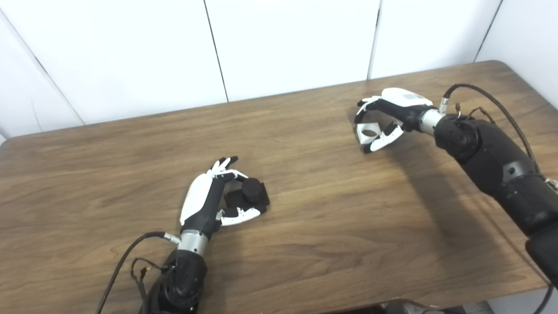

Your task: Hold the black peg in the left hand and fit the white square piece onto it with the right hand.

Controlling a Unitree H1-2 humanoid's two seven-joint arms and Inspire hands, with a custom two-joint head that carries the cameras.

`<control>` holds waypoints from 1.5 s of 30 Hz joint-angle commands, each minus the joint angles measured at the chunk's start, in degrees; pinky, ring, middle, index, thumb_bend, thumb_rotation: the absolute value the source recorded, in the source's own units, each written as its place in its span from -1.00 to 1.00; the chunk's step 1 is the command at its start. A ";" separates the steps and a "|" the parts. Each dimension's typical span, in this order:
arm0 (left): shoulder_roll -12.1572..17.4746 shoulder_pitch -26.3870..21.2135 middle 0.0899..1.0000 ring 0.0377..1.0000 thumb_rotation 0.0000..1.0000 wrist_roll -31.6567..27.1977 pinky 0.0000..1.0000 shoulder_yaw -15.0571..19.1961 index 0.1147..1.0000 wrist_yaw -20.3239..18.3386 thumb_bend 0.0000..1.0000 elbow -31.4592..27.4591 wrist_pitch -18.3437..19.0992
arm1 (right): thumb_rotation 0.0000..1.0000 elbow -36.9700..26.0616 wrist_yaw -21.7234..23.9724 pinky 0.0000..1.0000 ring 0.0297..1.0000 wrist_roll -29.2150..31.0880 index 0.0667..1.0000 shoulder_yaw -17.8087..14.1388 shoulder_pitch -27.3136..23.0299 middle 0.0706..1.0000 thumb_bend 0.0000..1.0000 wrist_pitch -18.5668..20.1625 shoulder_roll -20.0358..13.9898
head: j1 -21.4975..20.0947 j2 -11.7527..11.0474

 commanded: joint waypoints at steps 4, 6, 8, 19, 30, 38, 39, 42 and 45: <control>2.01 0.85 0.87 1.00 -0.83 1.94 1.00 0.73 -0.15 -0.58 0.04 0.56 2.22 | -0.48 -0.18 0.26 0.95 0.89 -0.85 0.36 -0.39 -2.70 0.81 0.66 -0.76 -2.53 | -0.04 0.03; 2.11 0.87 0.88 1.00 -0.83 2.07 1.00 0.70 -0.15 -0.71 0.04 0.45 2.31 | -0.47 -0.25 0.46 0.96 0.90 -0.94 0.37 -0.36 -2.68 0.82 0.65 -0.54 -2.66 | -0.02 0.11; 2.14 0.91 0.88 1.00 -0.83 1.95 1.00 0.74 -0.15 -0.84 0.04 0.38 2.29 | -0.47 -0.45 0.66 0.97 0.91 -0.87 0.37 -0.48 -2.54 0.83 0.64 -0.24 -2.76 | 0.03 0.10; 2.21 1.16 0.87 1.00 -0.83 2.22 1.00 0.65 -0.15 -1.12 0.04 -0.01 2.51 | -0.50 -0.80 1.09 0.98 0.92 -0.08 0.37 -1.47 -1.91 0.83 0.63 0.31 -2.72 | 0.13 0.27; 2.08 1.12 0.87 1.00 -0.83 2.45 1.00 0.53 -0.15 -1.39 0.04 -0.42 3.10 | -0.45 -0.81 0.04 0.96 0.91 -0.95 0.34 -1.29 -1.39 0.82 0.61 0.15 -2.17 | 0.30 0.64; 2.08 1.22 0.88 1.00 -0.83 2.41 1.00 0.54 -0.15 -1.70 0.04 -0.91 3.69 | -0.41 -0.13 -0.32 0.95 0.91 -1.11 0.33 -1.18 -1.56 0.82 0.61 -0.20 -2.30 | 0.65 0.88; 2.09 1.24 0.88 1.00 -0.83 2.36 1.00 0.55 -0.15 -1.73 0.04 -0.95 3.75 | -0.40 0.00 -0.36 0.95 0.91 -1.17 0.33 -1.12 -1.62 0.82 0.62 -0.33 -2.34 | 0.68 0.91; 2.18 1.30 0.88 1.00 -0.83 2.50 1.00 0.45 -0.15 -1.76 0.04 -1.11 3.81 | -0.40 -0.24 -0.30 0.95 0.91 -1.58 0.34 -1.02 -1.53 0.83 0.62 0.04 -2.36 | 0.76 1.01; 2.22 1.22 0.88 1.00 -0.83 2.62 1.00 0.43 -0.15 -1.66 0.04 -0.93 3.82 | -0.42 -0.32 -0.24 0.95 0.92 -1.47 0.34 -1.16 -1.39 0.83 0.61 0.07 -2.29 | 0.82 1.01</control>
